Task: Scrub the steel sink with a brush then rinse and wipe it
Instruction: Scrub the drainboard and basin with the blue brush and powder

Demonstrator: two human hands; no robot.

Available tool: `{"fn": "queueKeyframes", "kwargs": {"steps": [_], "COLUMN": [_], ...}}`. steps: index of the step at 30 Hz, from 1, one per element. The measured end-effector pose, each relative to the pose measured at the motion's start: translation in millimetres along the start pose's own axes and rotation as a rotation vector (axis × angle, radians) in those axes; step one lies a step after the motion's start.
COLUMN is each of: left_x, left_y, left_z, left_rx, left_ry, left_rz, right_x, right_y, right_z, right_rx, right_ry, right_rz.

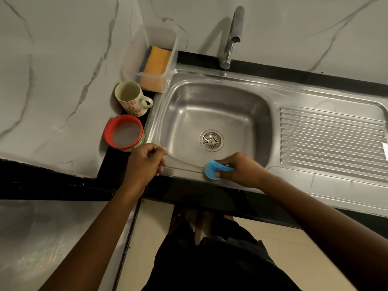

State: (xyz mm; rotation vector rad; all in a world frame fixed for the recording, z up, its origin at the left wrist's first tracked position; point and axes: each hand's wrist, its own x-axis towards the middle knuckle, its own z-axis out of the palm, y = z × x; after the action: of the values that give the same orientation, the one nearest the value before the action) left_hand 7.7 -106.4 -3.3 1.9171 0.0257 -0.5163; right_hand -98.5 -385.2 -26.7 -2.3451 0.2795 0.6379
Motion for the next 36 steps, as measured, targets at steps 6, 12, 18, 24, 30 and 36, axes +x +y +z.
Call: {"fn": "queueKeyframes", "kwargs": {"steps": [6, 12, 18, 24, 30, 36], "left_x": [0, 2, 0, -5, -9, -9], "left_y": [3, 0, -1, 0, 5, 7], "left_z": [2, 9, 22, 30, 42, 62], "left_rx": [0.033, 0.040, 0.030, 0.063, 0.102, 0.108], "left_ry": [0.014, -0.037, -0.067, -0.107, -0.128, -0.160], "left_rz": [0.003, 0.013, 0.015, 0.021, 0.038, 0.047], "right_x": [38, -32, -89, -33, -5, -68], "right_y": [-85, -11, 64, 8, -29, 73], "right_z": [66, 49, 9, 31, 47, -6], "right_rx": [-0.030, 0.040, 0.177, 0.218, 0.227, 0.176], "right_ry": [0.132, 0.127, 0.277, 0.242, 0.189, 0.240], "right_rz": [-0.091, -0.024, 0.268, 0.167, 0.112, 0.311]}}
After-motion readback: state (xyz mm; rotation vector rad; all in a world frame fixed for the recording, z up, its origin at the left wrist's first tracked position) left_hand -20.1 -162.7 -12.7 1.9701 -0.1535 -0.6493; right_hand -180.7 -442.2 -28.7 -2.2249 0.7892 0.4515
